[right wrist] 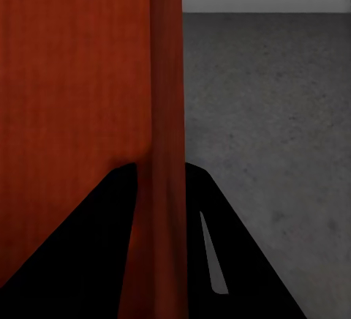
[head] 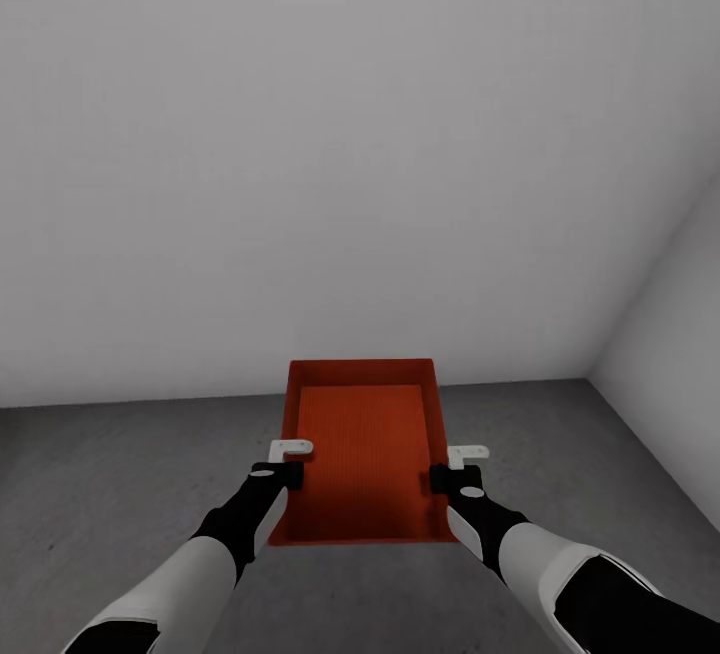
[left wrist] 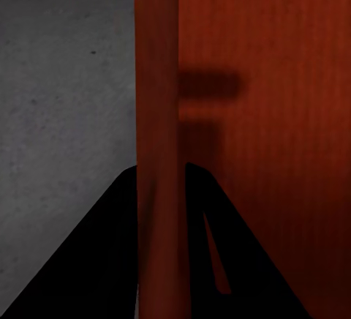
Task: Move the two storage containers from the living room to the garage. In the garage, place one container on the floor and stack the other container on top of it (either order is fine).
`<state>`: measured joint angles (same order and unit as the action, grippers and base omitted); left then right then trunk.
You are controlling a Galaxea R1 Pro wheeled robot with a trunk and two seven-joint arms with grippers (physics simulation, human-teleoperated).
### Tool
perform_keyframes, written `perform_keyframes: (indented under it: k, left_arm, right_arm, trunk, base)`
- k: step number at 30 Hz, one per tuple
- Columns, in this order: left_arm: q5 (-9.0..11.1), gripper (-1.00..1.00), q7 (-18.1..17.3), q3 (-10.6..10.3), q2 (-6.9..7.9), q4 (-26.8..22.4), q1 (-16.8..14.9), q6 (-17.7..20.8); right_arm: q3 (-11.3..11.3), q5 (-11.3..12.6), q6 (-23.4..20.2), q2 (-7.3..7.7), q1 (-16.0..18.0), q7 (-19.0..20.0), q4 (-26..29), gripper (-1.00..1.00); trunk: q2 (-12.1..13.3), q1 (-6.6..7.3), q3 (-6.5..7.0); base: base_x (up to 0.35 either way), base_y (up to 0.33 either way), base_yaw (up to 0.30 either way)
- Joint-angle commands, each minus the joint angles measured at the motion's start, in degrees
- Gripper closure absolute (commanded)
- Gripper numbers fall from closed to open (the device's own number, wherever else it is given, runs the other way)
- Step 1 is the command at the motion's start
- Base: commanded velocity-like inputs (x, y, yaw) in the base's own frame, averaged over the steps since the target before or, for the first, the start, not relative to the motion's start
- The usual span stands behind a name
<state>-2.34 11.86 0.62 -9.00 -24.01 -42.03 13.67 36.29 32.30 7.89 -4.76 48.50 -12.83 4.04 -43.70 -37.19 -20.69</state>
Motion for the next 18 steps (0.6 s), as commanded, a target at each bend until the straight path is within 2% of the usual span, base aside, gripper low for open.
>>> perform_keyframes:
  k: [1, 18]
  left_arm:
    - [0.6, 1.00, 0.4, -0.7, 0.04, 1.6, 0.0, 2.5]
    - [0.6, 1.00, 0.4, -0.7, 0.04, 1.6, 0.0, 2.5]
  right_arm:
    - [-1.2, -0.2, 0.4, 0.59, 0.1, -0.4, 0.1, 1.00]
    - [-1.0, -0.6, 0.4, 0.45, 0.1, -0.3, 0.1, 1.00]
  trunk:
    - [-0.5, -0.23, -0.25]
    - [-7.3, -3.97, -3.30]
  base:
    - [0.000, 0.000, 0.000]
    - [0.000, 0.000, 0.000]
